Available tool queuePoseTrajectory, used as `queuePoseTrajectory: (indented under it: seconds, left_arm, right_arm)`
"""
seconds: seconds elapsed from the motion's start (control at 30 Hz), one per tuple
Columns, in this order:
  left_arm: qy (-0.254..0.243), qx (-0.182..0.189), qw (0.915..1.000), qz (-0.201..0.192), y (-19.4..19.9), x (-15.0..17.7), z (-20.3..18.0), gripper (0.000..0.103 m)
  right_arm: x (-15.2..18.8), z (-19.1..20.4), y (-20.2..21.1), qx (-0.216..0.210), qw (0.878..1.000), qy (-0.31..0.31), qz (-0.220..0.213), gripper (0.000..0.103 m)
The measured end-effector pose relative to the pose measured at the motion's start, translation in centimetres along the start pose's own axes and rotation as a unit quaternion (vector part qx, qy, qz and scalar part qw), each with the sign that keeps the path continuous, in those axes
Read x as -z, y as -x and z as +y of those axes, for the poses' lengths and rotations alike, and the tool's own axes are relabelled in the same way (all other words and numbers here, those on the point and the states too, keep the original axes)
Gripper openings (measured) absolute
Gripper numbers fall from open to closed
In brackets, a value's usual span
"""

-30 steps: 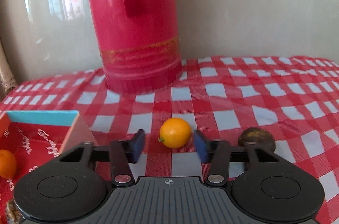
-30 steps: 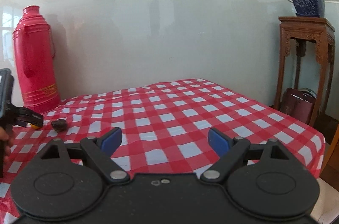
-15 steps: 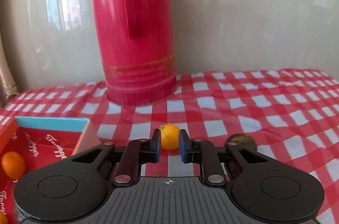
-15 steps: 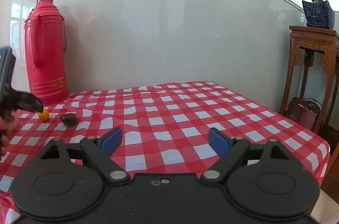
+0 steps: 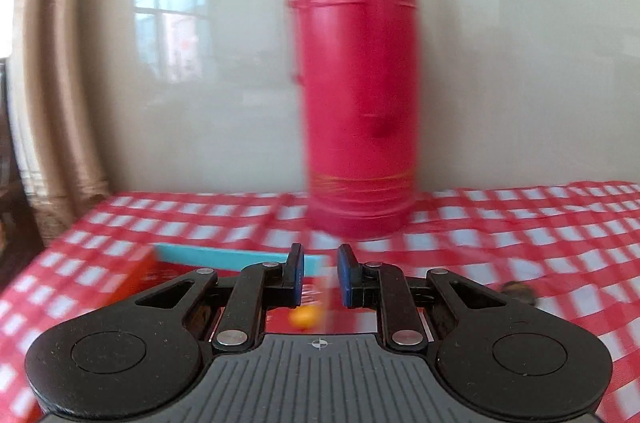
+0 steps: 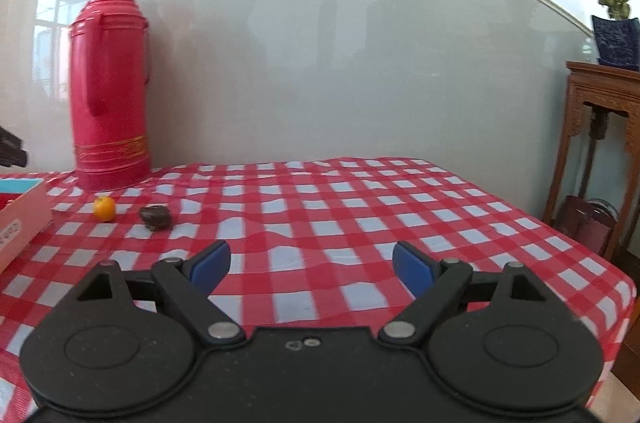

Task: Organize fruits

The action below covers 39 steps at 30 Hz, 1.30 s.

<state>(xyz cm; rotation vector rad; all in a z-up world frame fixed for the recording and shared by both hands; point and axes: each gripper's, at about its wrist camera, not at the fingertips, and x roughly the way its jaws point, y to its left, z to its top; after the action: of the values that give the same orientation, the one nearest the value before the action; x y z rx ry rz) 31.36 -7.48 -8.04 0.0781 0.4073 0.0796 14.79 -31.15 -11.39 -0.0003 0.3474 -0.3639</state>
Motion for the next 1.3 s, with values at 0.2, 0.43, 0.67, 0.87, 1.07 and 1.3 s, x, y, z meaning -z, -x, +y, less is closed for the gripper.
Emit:
queuePoseTrajectory:
  seconds: [0.2, 0.43, 0.67, 0.87, 1.07, 1.3]
  left_arm:
    - [0.009, -0.054, 0.9982, 0.023, 0.9, 1.9, 6.0, 0.019]
    - [0.055, -0.046, 0.9962, 0.049, 1.4, 3.2, 10.4, 0.02]
    - [-0.005, 0.083, 0.9962, 0.023, 1.3, -1.0, 1.9, 0.071]
    - [-0.062, 0.103, 0.9927, 0.007, -1.0, -0.4, -6.7, 0.093]
    - [-0.056, 0.067, 0.9948, 0.053, -5.4, 1.2, -8.4, 0.076]
    - [-0.054, 0.083, 0.9929, 0.066, -7.6, 1.7, -9.7, 0.068]
  right_arm:
    - [-0.1, 2.6, -0.2, -0.044, 0.999, 0.011, -0.003, 0.082]
    - [-0.1, 6.0, -0.7, -0.084, 0.996, 0.021, 0.008, 0.082]
    - [0.1, 6.5, 0.2, -0.091, 0.995, 0.049, -0.007, 0.082]
    - [-0.4, 3.6, 0.7, -0.076, 0.997, 0.02, -0.018, 0.082]
    - [-0.8, 1.2, 1.2, -0.077, 0.997, -0.002, -0.031, 0.082]
    - [-0.9, 0.7, 1.2, -0.091, 0.995, -0.016, -0.03, 0.082]
